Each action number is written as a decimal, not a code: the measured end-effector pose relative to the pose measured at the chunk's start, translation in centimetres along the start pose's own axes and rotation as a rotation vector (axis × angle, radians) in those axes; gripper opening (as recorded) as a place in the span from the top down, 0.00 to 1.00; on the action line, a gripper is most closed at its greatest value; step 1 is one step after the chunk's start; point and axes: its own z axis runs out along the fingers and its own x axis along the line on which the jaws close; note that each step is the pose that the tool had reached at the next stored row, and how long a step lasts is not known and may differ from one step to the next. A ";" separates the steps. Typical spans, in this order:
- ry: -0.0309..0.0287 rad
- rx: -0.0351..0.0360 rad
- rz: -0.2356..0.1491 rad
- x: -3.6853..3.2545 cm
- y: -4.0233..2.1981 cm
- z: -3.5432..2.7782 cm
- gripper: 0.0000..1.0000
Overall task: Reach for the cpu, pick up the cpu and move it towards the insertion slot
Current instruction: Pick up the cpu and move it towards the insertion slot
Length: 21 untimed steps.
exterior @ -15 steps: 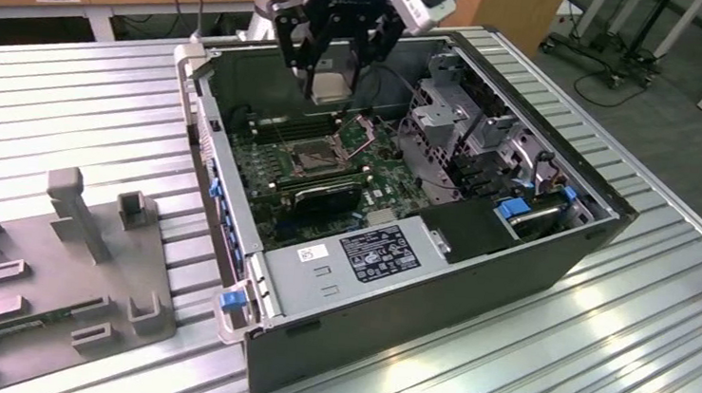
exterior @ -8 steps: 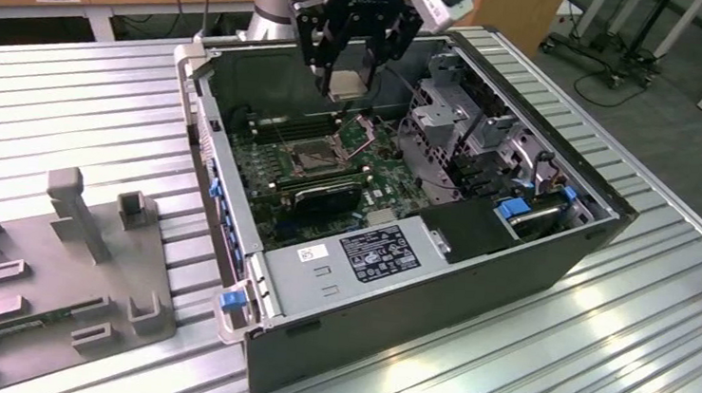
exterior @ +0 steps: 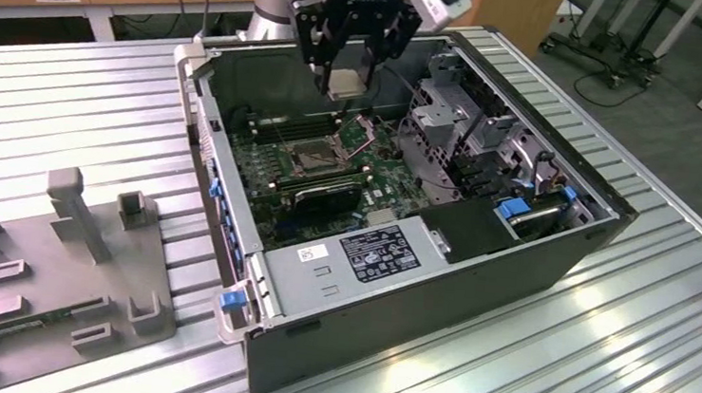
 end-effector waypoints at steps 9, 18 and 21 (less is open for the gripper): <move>-0.0001 -0.0001 0.000 0.01 2.10 0.30 0.45; -0.0001 -0.0001 0.000 0.03 4.48 0.66 0.45; 0.0000 0.0000 0.000 0.03 5.40 0.80 0.45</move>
